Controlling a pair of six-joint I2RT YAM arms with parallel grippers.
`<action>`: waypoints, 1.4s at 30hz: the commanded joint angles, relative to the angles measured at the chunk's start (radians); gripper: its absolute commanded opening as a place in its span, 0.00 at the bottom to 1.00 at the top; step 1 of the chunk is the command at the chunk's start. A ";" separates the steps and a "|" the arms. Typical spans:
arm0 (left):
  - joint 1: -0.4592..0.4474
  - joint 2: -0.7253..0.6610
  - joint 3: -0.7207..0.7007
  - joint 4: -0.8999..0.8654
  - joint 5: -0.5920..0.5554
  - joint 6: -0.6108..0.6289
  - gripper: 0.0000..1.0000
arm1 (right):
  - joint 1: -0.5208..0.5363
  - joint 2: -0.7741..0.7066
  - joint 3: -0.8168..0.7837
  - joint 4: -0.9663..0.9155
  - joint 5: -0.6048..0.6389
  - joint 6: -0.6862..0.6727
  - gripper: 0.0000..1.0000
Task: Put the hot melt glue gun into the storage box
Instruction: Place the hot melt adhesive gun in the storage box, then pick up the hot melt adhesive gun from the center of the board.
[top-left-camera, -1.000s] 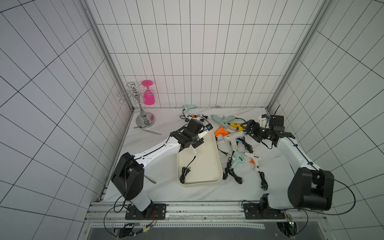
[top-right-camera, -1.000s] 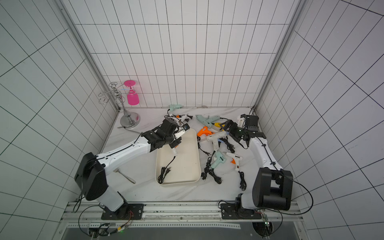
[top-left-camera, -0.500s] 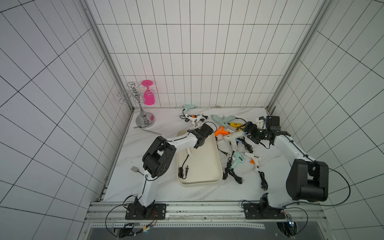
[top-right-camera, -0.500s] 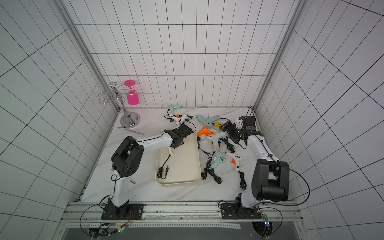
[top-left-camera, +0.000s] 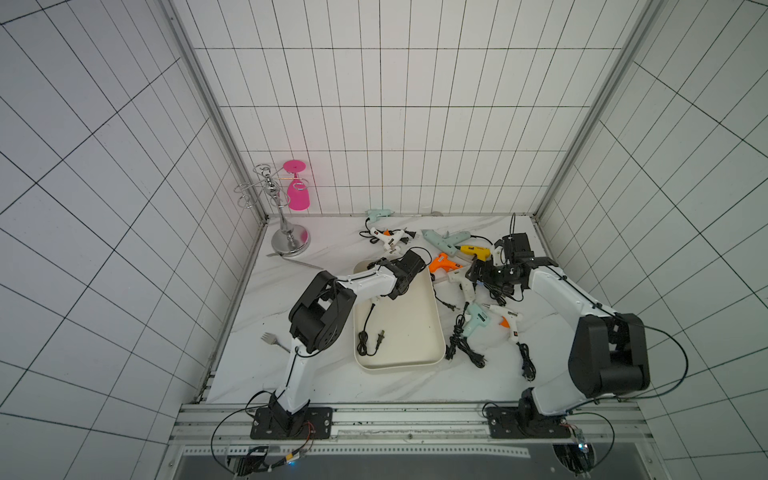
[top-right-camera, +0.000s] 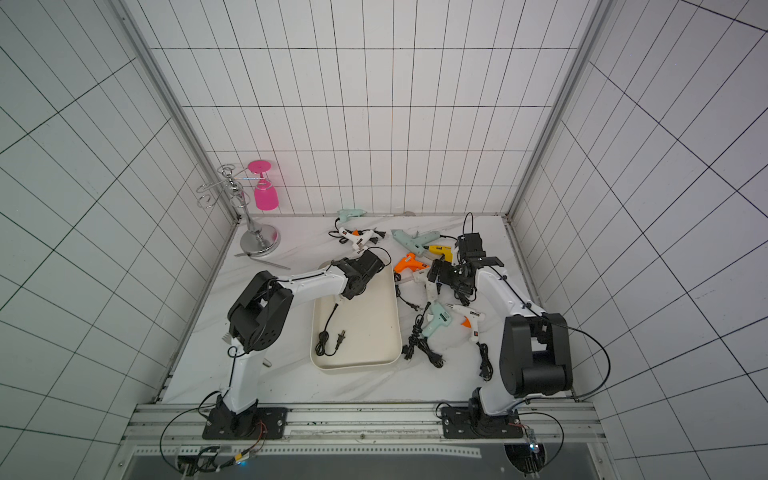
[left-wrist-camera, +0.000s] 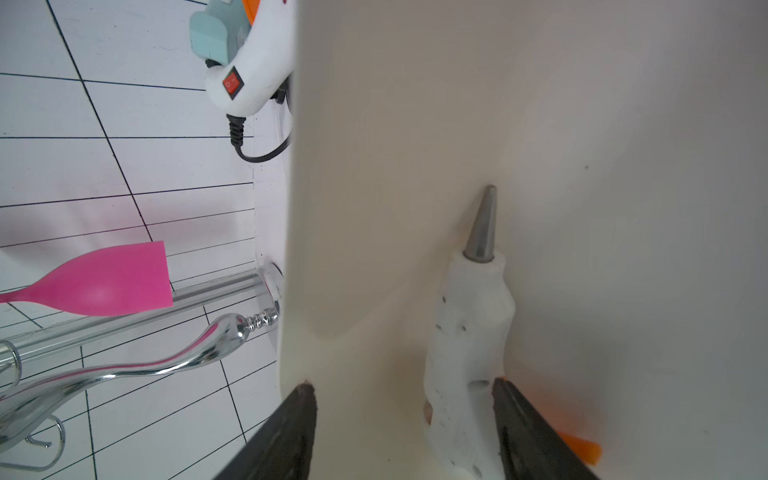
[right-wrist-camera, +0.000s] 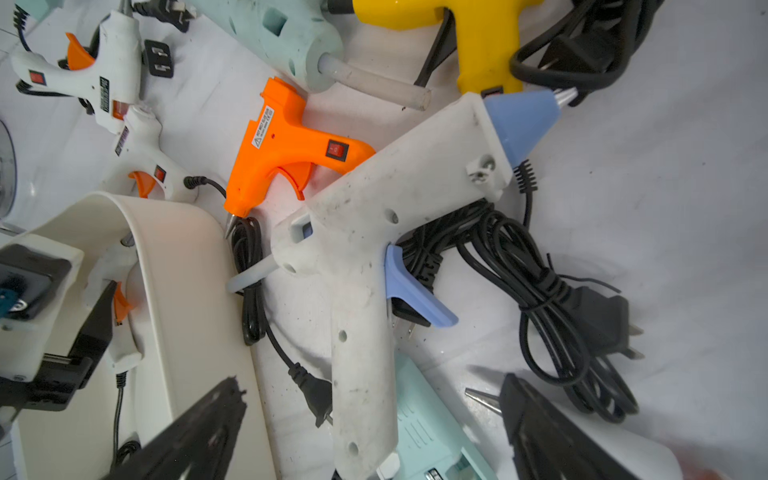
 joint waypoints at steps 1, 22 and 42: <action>-0.006 -0.106 0.046 -0.043 -0.006 -0.106 0.69 | 0.011 -0.050 0.044 -0.060 0.115 -0.068 0.99; 0.154 -0.553 -0.067 -0.230 0.652 -0.675 0.87 | 0.227 0.195 0.121 -0.108 0.359 -0.133 0.79; 0.155 -0.592 -0.114 -0.269 0.618 -0.682 0.85 | 0.232 0.125 0.113 -0.063 0.329 -0.130 0.11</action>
